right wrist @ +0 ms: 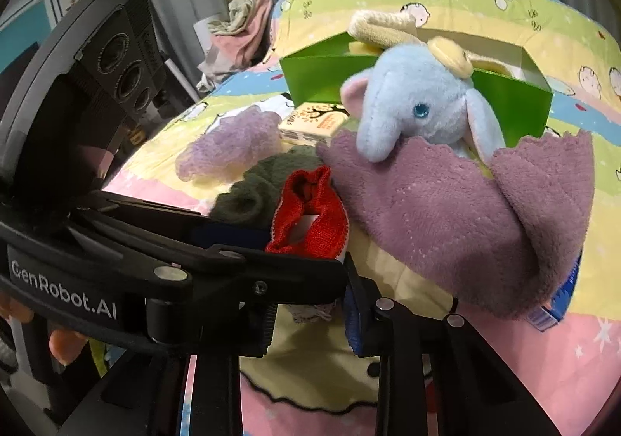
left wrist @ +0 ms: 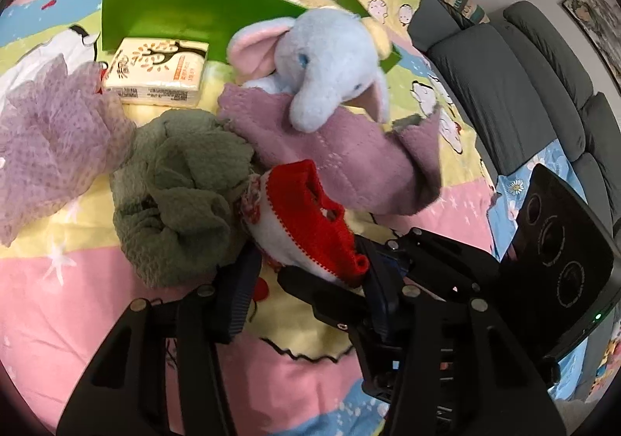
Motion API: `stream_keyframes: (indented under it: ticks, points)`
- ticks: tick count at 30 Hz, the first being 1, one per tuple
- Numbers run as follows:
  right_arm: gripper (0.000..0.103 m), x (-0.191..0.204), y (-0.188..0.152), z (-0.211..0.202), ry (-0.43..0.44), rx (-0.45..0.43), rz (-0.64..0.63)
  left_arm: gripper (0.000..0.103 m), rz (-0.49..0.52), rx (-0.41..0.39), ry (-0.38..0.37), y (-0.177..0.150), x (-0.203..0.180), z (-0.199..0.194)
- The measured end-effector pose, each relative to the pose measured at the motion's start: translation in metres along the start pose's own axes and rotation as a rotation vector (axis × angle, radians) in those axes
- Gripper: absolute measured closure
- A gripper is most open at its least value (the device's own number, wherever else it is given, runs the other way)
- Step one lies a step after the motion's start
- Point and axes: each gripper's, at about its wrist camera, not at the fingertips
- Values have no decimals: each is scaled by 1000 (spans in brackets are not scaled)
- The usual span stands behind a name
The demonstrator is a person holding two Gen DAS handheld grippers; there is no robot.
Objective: Organize soft objects
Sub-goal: 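Lower the right gripper onto the red-and-white sock and close it, then carry the red-and-white sock into the green box with both grippers, then open them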
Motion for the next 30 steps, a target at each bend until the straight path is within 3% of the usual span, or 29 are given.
stream_keyframes:
  ticks: [21, 30]
  points:
    - [72, 45, 12, -73, -50, -184, -154, 53, 144, -183, 57, -29, -51, -76]
    - [72, 49, 22, -86, -71, -230, -172, 53, 179, -227, 54, -21, -60, -89]
Point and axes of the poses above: each gripper's, at about its wrist camera, not at the fingertips, and z roughly the way its jaws point, x to its left, y to its top, and after that the axes turned 5 degrees about x, right-handed
